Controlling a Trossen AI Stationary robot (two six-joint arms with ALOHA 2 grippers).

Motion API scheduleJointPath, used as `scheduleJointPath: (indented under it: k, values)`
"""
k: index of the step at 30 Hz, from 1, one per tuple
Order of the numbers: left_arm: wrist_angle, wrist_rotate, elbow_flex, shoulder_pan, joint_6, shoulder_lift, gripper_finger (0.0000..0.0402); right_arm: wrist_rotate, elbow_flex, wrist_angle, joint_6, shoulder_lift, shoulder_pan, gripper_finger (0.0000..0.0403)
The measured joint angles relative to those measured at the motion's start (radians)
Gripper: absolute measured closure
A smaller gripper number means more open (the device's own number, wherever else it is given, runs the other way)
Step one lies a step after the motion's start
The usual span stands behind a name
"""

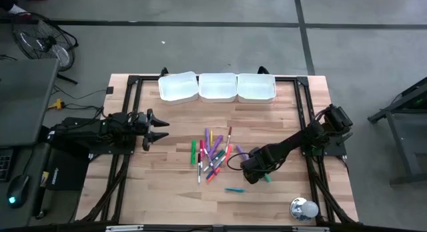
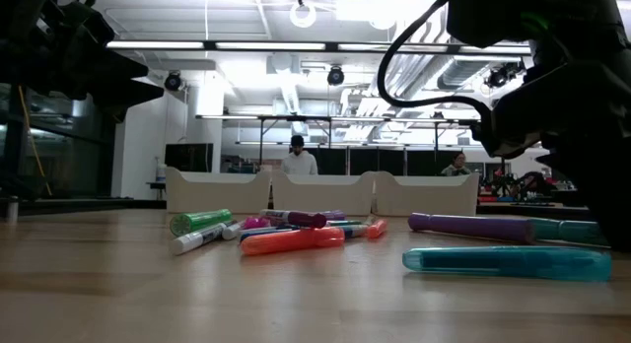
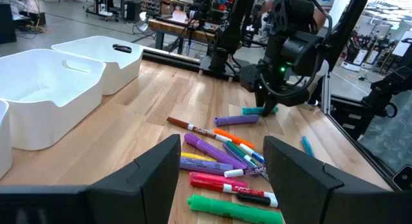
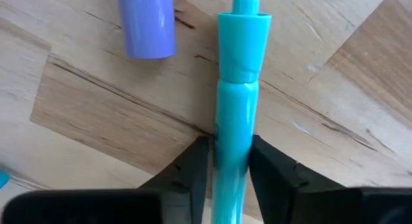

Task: Pick & Place Markers
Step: Put the blue highlighter pen into the right white bin

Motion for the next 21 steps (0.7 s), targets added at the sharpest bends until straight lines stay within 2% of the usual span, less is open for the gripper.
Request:
scheduleJointPath:
  k: [5,11,21]
  values:
    - [0.000,0.000,0.000,0.000,0.000,0.000,0.0182,-0.001,0.000,0.001,-0.005,0.000,0.000,0.0345]
    - [0.000,0.000,0.000,0.000,0.000,0.000,0.0182,-0.024,0.012,-0.015,-0.037,0.004,-0.016,0.0345]
    - [0.000,0.000,0.000,0.000,0.000,0.000,0.0182,-0.022,0.113,-0.153,-0.145,-0.025,-0.068,0.0345]
